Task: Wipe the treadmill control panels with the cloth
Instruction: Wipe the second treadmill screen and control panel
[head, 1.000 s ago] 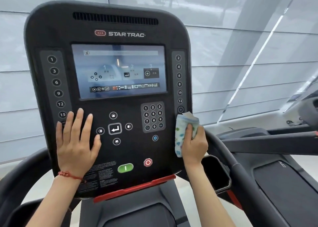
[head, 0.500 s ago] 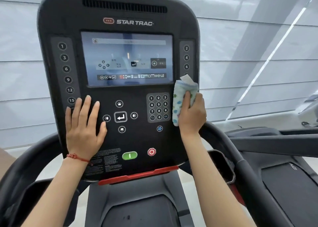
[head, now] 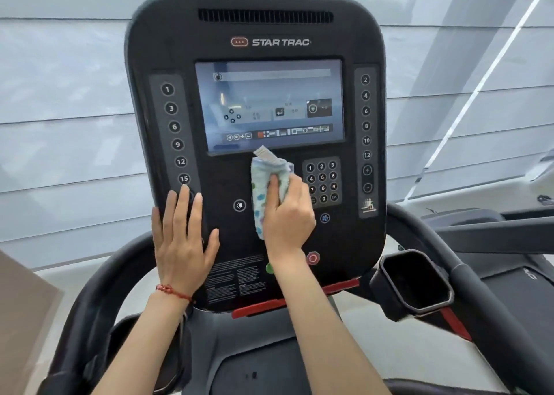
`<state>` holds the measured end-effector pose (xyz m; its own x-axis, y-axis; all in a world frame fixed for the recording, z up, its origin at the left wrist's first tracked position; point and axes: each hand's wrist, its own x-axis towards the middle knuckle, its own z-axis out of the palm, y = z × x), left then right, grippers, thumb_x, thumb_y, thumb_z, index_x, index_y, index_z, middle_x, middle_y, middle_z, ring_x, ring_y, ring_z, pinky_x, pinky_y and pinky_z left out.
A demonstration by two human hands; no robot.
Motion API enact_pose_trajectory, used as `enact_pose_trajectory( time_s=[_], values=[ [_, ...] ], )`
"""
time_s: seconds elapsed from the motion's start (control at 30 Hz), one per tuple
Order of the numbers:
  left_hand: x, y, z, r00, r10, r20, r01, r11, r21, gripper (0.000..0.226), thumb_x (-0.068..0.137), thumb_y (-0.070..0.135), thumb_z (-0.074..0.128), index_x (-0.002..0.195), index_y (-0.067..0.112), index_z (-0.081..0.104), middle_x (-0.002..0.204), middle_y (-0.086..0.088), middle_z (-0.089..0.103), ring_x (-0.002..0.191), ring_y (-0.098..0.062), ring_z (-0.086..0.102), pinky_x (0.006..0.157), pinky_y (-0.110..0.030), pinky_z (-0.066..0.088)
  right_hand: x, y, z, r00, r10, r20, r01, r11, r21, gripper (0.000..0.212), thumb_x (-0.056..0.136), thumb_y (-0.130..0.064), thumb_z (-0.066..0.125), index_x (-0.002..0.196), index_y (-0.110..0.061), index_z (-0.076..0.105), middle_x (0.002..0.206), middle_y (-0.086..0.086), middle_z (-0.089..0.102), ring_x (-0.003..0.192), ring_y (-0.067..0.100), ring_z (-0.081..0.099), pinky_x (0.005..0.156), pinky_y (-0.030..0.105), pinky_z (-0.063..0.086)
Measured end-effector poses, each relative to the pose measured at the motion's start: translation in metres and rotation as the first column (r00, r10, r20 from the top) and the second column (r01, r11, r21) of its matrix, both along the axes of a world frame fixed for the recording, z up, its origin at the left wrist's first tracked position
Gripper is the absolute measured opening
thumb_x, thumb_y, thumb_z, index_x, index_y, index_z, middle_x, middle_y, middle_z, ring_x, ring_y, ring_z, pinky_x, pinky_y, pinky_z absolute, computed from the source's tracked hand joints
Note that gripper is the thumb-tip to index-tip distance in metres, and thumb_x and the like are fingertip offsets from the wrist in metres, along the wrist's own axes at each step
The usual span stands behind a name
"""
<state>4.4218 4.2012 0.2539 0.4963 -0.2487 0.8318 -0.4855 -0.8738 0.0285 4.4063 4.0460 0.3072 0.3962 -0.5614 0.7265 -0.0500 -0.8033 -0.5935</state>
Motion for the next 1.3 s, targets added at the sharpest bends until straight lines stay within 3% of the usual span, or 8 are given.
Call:
enact_pose_trajectory(
  time_s=[0.23,0.47,0.63,0.73,0.83,1.03,1.17,1.3],
  values=[
    [0.002,0.002,-0.004,1.0,-0.024,0.006,0.025,1.0,-0.008,0.051,0.094,0.028,0.044,0.135,-0.002,0.043,0.142,-0.023,0.037,0.136,-0.035,0.026,0.109,-0.055,0.022,-0.002,-0.01,0.001,1.0,0.012,-0.006,-0.013,0.982,-0.186,0.052,0.097,-0.043,0.032,0.08,-0.005,0.062,0.063,0.007,0.059,0.051,0.02,0.058,0.039,0.024,0.043],
    [0.003,0.0,-0.007,0.999,-0.014,0.039,0.014,1.0,-0.011,0.051,0.093,0.027,0.045,0.135,-0.001,0.042,0.142,-0.023,0.037,0.136,-0.036,0.026,0.109,-0.055,0.021,-0.033,-0.124,-0.017,0.974,-0.219,-0.062,0.227,0.945,0.236,0.048,0.092,-0.041,0.037,0.094,0.004,0.055,0.09,0.026,0.064,0.081,0.04,0.06,0.062,0.035,0.038],
    [0.003,-0.001,-0.007,0.999,-0.009,0.05,0.01,1.0,-0.014,0.051,0.092,0.025,0.046,0.135,-0.001,0.042,0.142,-0.023,0.037,0.136,-0.036,0.026,0.11,-0.053,0.02,-0.036,-0.118,-0.022,0.959,-0.277,-0.058,0.28,0.897,0.342,0.043,0.095,-0.037,0.042,0.096,0.004,0.054,0.095,0.024,0.065,0.085,0.039,0.06,0.062,0.032,0.033],
    [0.003,-0.001,-0.008,0.999,-0.011,0.048,0.011,1.0,-0.015,0.051,0.092,0.025,0.046,0.135,-0.001,0.042,0.142,-0.023,0.037,0.136,-0.036,0.026,0.111,-0.052,0.019,-0.035,-0.069,-0.029,0.989,-0.15,0.012,0.143,0.961,0.239,0.044,0.092,-0.037,0.043,0.085,0.003,0.059,0.077,0.019,0.065,0.067,0.034,0.062,0.056,0.027,0.035],
    [0.003,0.0,-0.007,0.999,-0.014,0.043,0.015,1.0,-0.007,0.051,0.092,0.025,0.047,0.136,-0.001,0.041,0.142,-0.023,0.037,0.136,-0.036,0.025,0.111,-0.052,0.018,-0.035,-0.002,-0.047,0.999,0.014,-0.03,-0.013,0.998,0.058,0.05,0.097,-0.041,0.037,0.082,-0.001,0.062,0.069,0.011,0.062,0.057,0.025,0.061,0.046,0.028,0.046],
    [0.0,0.001,-0.004,0.999,-0.036,0.011,0.036,0.999,0.001,0.053,0.092,0.025,0.047,0.137,-0.002,0.039,0.143,-0.024,0.034,0.137,-0.036,0.023,0.112,-0.051,0.016,-0.037,0.01,-0.049,0.997,0.03,-0.068,-0.039,0.99,-0.132,0.046,0.098,-0.038,0.034,0.082,-0.004,0.061,0.063,0.006,0.057,0.052,0.018,0.055,0.042,0.026,0.044],
    [-0.006,0.002,-0.006,0.999,-0.03,-0.017,0.03,0.999,-0.036,0.053,0.09,0.023,0.05,0.136,-0.002,0.04,0.144,-0.024,0.033,0.137,-0.037,0.021,0.112,-0.051,0.016,-0.048,-0.03,-0.053,0.993,-0.104,-0.06,0.109,0.99,0.088,0.049,0.097,-0.039,0.035,0.083,0.001,0.059,0.07,0.014,0.061,0.057,0.03,0.06,0.045,0.028,0.044],
    [-0.017,0.002,-0.02,0.998,-0.049,-0.029,0.049,0.999,-0.011,0.054,0.09,0.024,0.049,0.137,-0.001,0.038,0.145,-0.022,0.03,0.137,-0.037,0.021,0.111,-0.053,0.018,-0.067,-0.09,-0.054,0.95,-0.267,-0.162,0.309,0.879,0.362,0.04,0.097,-0.031,0.042,0.1,0.007,0.053,0.095,0.027,0.062,0.084,0.042,0.061,0.062,0.038,0.044]
  ],
)
